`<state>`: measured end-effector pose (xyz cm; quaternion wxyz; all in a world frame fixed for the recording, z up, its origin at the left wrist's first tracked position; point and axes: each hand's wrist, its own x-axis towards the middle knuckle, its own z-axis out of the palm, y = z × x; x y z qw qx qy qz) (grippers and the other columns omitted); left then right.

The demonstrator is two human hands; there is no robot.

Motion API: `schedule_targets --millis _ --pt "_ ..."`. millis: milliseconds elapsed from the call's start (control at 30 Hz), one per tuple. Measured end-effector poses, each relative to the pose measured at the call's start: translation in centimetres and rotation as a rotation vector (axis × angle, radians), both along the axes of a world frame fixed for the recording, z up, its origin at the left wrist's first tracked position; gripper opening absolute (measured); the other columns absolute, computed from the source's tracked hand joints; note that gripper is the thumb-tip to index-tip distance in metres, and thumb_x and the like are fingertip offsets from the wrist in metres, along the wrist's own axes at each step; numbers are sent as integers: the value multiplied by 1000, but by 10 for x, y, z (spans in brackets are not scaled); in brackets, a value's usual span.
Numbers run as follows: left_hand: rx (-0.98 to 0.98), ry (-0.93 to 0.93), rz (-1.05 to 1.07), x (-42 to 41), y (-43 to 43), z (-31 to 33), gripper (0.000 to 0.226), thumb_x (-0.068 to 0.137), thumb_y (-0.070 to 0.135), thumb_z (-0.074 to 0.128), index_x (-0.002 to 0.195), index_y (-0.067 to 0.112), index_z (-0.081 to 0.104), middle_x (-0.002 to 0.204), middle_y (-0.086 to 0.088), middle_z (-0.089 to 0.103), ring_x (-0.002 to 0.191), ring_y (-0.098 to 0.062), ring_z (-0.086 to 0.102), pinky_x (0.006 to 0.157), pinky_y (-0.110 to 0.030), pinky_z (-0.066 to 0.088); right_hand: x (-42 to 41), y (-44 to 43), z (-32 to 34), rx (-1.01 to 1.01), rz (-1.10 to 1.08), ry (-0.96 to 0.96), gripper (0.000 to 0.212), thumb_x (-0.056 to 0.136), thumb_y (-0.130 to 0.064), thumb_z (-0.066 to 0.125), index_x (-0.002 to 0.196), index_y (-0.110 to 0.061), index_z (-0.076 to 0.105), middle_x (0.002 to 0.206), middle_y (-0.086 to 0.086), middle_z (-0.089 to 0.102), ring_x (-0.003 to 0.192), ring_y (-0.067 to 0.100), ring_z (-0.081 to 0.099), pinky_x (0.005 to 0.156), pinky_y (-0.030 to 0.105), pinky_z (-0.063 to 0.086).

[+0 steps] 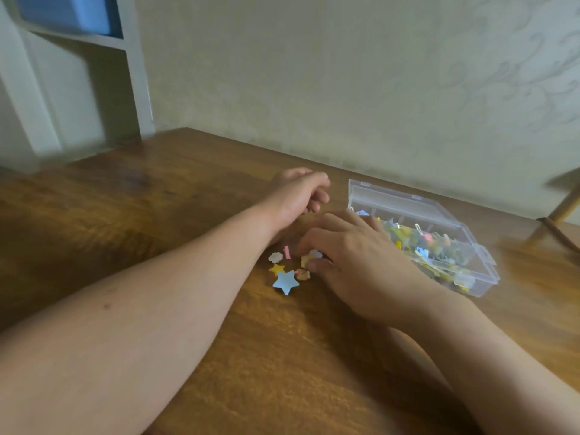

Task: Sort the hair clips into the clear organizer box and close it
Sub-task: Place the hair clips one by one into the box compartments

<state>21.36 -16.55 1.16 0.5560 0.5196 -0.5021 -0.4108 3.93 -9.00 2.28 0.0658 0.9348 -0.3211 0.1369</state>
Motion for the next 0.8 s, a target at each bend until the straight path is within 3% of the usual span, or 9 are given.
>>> schedule_targets --millis 100,167,267,367,433,533,667,800 --pt "8 6 0 0 1 1 29 103 27 62 115 3 73 80 -4 74 62 -14 59 58 -24 43 -3 2 4 17 4 -69 6 98 -38 68 104 -40 67 124 -22 59 122 12 47 98 39 39" --pt "18 35 9 -1 1 2 27 101 27 64 113 5 74 78 -3 74 61 -14 59 58 -24 43 -11 1 11 83 -27 -227 6 96 -31 73 97 -37 71 110 -20 63 109 7 52 93 34 43" --pt "18 52 9 -5 0 1 27 100 26 65 112 4 75 77 -3 74 61 -15 61 60 -25 46 -37 -6 29 211 -156 -506 9 96 -23 75 96 -32 75 93 -18 72 92 -1 63 77 13 47" --pt "8 52 16 -10 0 2 30 102 24 64 117 -1 73 82 -7 73 63 -15 61 60 -27 44 -78 -20 47 209 -334 -667 7 94 -24 77 96 -31 76 86 -16 75 82 -3 66 67 5 44" --pt "3 19 19 -12 1 1 29 103 23 62 116 0 73 82 -6 72 63 -15 60 60 -26 42 -106 -27 57 217 -448 -664 5 94 -25 77 96 -30 77 86 -13 76 77 1 67 60 7 46" --pt "-23 -10 7 -10 1 -2 23 103 20 61 110 3 74 78 -4 72 64 -14 58 60 -26 40 -141 -32 63 234 -592 -511 5 94 -24 76 95 -28 79 89 -10 77 83 11 71 69 20 51" --pt "-31 -51 -11 -7 2 -3 21 105 21 59 107 8 75 78 -2 73 66 -14 59 62 -27 42 -157 -34 55 332 -682 -252 8 96 -23 75 95 -29 79 91 -14 75 84 4 67 65 16 45" --pt "-28 -87 -30 -5 3 -4 23 107 25 57 110 11 75 85 -4 73 72 -15 62 66 -28 45 -153 -38 49 322 -696 -238 7 95 -23 76 94 -28 81 89 -11 77 82 11 72 69 23 56"
